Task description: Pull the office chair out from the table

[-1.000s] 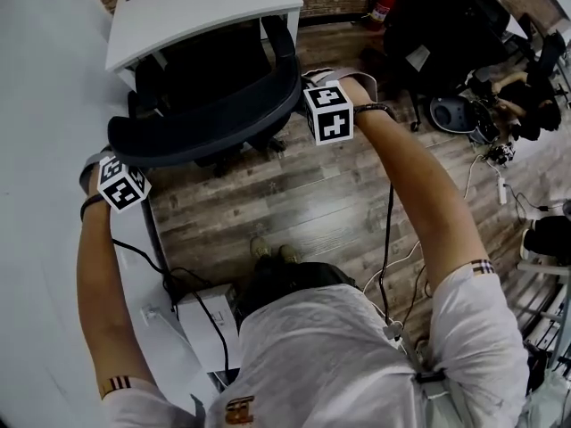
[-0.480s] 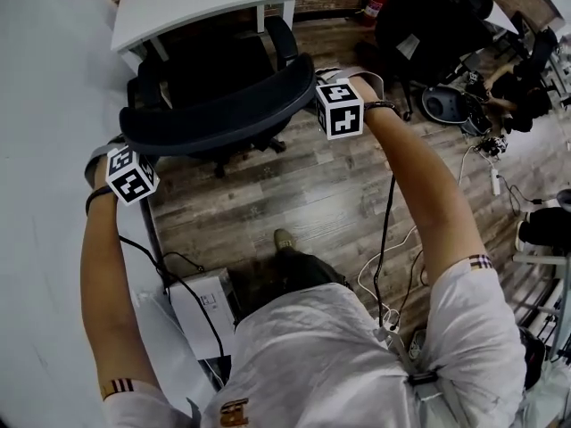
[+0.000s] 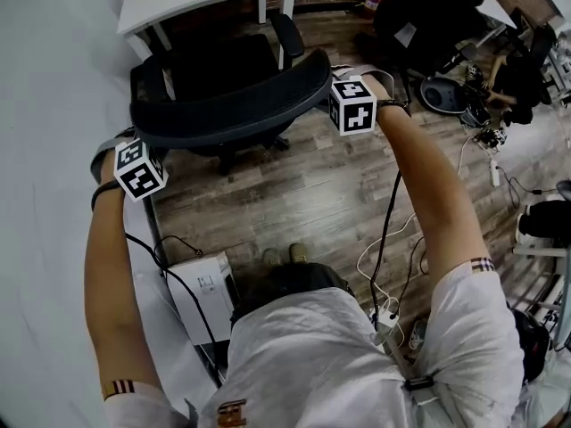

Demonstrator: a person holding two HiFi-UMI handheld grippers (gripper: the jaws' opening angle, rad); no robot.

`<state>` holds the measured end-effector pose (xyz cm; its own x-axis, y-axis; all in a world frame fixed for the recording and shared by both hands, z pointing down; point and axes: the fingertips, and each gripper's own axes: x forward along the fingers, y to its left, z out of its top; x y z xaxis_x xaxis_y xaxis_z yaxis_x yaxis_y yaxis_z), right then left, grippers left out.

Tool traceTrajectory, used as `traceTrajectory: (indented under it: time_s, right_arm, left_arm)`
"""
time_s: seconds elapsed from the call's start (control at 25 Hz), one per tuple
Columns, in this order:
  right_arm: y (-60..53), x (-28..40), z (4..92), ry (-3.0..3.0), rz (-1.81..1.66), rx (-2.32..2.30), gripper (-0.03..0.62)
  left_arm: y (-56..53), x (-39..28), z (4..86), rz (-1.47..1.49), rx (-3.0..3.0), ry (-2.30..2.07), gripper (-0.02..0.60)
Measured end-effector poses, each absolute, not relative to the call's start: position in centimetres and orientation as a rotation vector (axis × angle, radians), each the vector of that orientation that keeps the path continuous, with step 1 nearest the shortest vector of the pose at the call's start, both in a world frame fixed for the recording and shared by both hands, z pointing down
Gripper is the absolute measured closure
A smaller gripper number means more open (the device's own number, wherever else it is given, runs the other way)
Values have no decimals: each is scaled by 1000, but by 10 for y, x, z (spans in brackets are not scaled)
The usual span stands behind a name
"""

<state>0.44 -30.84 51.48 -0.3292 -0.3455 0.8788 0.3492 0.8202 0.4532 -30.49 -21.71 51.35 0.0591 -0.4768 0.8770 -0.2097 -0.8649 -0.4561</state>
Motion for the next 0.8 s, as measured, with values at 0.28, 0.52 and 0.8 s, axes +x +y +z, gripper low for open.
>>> traceTrajectory:
  time_s: [0.28,0.52,0.8]
  right_arm:
    - [-269,19,512,-1774,-709,-6,496]
    - [-230,32,509,-1780,-728,-20,497]
    - [-191,47,509,-1781,-726,-32,497]
  left_arm:
    - [-176,-289,511,-1905,-2122,716,489]
    - [-136,-275,507,-1906,-2116,727,489]
    - [-95,-256,508,-1909,-2131,726,488]
